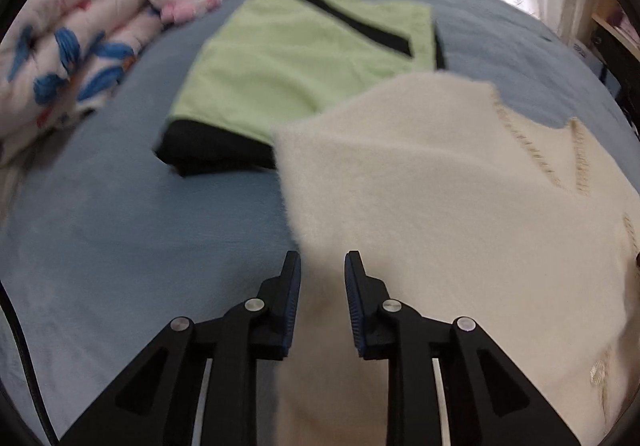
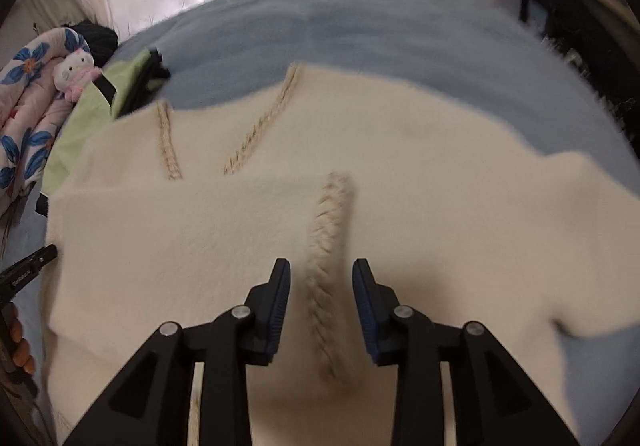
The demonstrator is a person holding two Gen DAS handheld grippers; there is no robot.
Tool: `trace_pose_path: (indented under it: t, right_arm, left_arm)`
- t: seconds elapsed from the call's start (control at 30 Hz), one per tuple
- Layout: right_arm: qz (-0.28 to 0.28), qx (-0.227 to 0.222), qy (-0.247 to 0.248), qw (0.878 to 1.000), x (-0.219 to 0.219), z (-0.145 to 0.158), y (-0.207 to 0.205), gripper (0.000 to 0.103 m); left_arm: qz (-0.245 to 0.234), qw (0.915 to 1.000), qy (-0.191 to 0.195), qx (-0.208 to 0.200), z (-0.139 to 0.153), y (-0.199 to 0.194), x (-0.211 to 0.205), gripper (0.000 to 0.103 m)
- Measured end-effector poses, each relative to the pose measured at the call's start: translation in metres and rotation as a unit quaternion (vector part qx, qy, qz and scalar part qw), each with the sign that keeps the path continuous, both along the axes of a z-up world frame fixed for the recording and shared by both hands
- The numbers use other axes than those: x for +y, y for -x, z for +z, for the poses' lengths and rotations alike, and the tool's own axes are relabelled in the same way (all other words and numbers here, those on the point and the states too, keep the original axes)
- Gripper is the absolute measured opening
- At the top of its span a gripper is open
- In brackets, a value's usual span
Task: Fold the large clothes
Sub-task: 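Grasp the braided cuff of the other sleeve with the right tool and fold it across the body, then open the right tool and lift it off the folded sleeve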
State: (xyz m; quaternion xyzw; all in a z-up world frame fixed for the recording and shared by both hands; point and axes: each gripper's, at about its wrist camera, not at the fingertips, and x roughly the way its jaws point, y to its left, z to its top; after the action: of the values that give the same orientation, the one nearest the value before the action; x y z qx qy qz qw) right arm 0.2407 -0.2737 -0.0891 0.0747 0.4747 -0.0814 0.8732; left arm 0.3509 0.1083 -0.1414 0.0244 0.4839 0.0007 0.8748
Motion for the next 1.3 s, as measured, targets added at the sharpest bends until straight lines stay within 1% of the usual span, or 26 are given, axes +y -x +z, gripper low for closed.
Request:
trace_pose_path:
  t: [0.03,0.07,0.13,0.17,0.2,0.27,0.33,0.37,0.4,0.43,0.47,0.5,0.53,0.57,0.6,0.63,0.67,0.7,0.77,0.8,0.9,0.97,1.0,1.07,1.13,1.3]
  right_arm:
    - [0.0,-0.012,0.003,1.0,0.003,0.008,0.01,0.033]
    - [0.007,-0.021,-0.004,1.0,0.007,0.014,0.016,0.033]
    - [0.036,-0.027,-0.034,0.998,0.026,0.021,0.028,0.033]
    - [0.05,-0.025,-0.043,0.997,0.037,0.022,0.029,0.033]
    - [0.069,-0.022,-0.05,0.996,0.054,0.022,0.031,0.033]
    - [0.105,-0.022,-0.054,0.993,0.084,0.019,0.032,0.033]
    - [0.135,-0.02,-0.04,0.99,0.116,0.009,0.028,0.033]
    - [0.143,-0.015,-0.034,0.989,0.126,0.003,0.025,0.033]
    - [0.146,-0.008,-0.032,0.989,0.13,-0.003,0.022,0.033]
    - [0.146,0.004,-0.03,0.989,0.132,-0.01,0.019,0.033]
    - [0.138,0.022,-0.025,0.99,0.13,-0.019,0.015,0.033]
    - [0.129,0.035,-0.021,0.991,0.122,-0.027,0.012,0.029]
    - [0.125,0.036,-0.03,0.991,0.111,-0.03,0.01,0.028]
    - [0.115,0.035,-0.034,0.992,0.099,-0.03,0.011,0.027]
    - [0.102,0.034,-0.023,0.994,0.09,-0.029,0.013,0.027]
    - [0.077,0.035,0.008,0.996,0.078,-0.028,0.015,0.027]
    - [0.048,0.035,0.035,0.998,0.059,-0.028,0.019,0.028]
    - [0.039,0.036,0.033,0.998,0.049,-0.029,0.02,0.029]
    - [0.028,0.04,-0.032,0.998,0.018,-0.032,0.024,0.027]
    - [0.026,0.038,-0.048,0.998,0.013,-0.031,0.026,0.026]
    - [0.026,0.04,-0.033,0.998,0.017,-0.028,0.027,0.027]
    - [0.027,0.041,-0.02,0.999,0.025,-0.027,0.031,0.029]
    - [0.025,0.042,-0.017,0.999,0.026,-0.027,0.033,0.029]
    - [0.021,0.042,-0.031,0.998,0.024,-0.025,0.037,0.03]
    - [0.02,0.041,-0.048,0.998,0.023,-0.022,0.039,0.03]
    - [0.021,0.033,-0.07,0.997,0.024,-0.009,0.053,0.03]
  left_arm:
    - [-0.007,0.9999,0.011,-0.01,0.011,0.011,-0.002,0.022]
    - [-0.013,0.9995,0.024,-0.014,0.019,0.021,-0.002,0.027]
    - [-0.022,0.9983,0.052,-0.016,0.031,0.043,-0.011,0.046]
    - [-0.023,0.998,0.057,-0.015,0.033,0.05,-0.015,0.073]
    - [-0.021,0.9976,0.062,-0.02,0.034,0.059,-0.021,0.085]
    - [-0.024,0.9971,0.065,-0.031,0.031,0.071,-0.035,0.085]
    - [-0.028,0.998,0.05,-0.027,0.02,0.075,-0.051,0.085]
    - [-0.027,0.9983,0.048,-0.019,0.013,0.076,-0.054,0.083]
    - [-0.025,0.9985,0.047,-0.009,0.006,0.076,-0.058,0.078]
    - [-0.021,0.9988,0.043,0.005,-0.006,0.072,-0.058,0.074]
    - [-0.017,0.9991,0.035,0.016,-0.012,0.071,-0.059,0.066]
    - [-0.008,0.9993,0.022,0.029,-0.023,0.066,-0.055,0.062]
    - [-0.004,0.9992,0.02,0.035,-0.029,0.063,-0.05,0.062]
    - [-0.004,0.9988,0.033,0.036,-0.033,0.062,-0.044,0.061]
    - [-0.002,0.9984,0.049,0.03,-0.033,0.063,-0.037,0.058]
    - [0.001,0.9983,0.053,0.026,-0.032,0.064,-0.033,0.055]
    - [0.002,0.9982,0.053,0.027,-0.031,0.062,-0.03,0.05]
    - [0.001,0.9981,0.054,0.027,-0.031,0.063,-0.028,0.049]
    - [-0.003,0.9984,0.052,0.023,-0.03,0.065,-0.029,0.049]
    - [-0.004,0.9987,0.046,0.019,-0.03,0.065,-0.03,0.049]
    - [-0.005,0.9997,0.023,0.007,-0.029,0.071,-0.036,0.047]
    - [-0.005,0.9997,0.023,0.01,-0.026,0.07,-0.038,0.047]
    - [-0.008,0.9993,0.032,0.016,-0.024,0.072,-0.039,0.047]
    - [-0.012,0.9986,0.045,0.026,-0.02,0.073,-0.039,0.047]
    - [-0.005,0.9987,0.041,0.028,-0.015,0.077,-0.041,0.047]
    - [0.0,0.9984,0.052,0.021,0.003,0.09,-0.044,0.048]
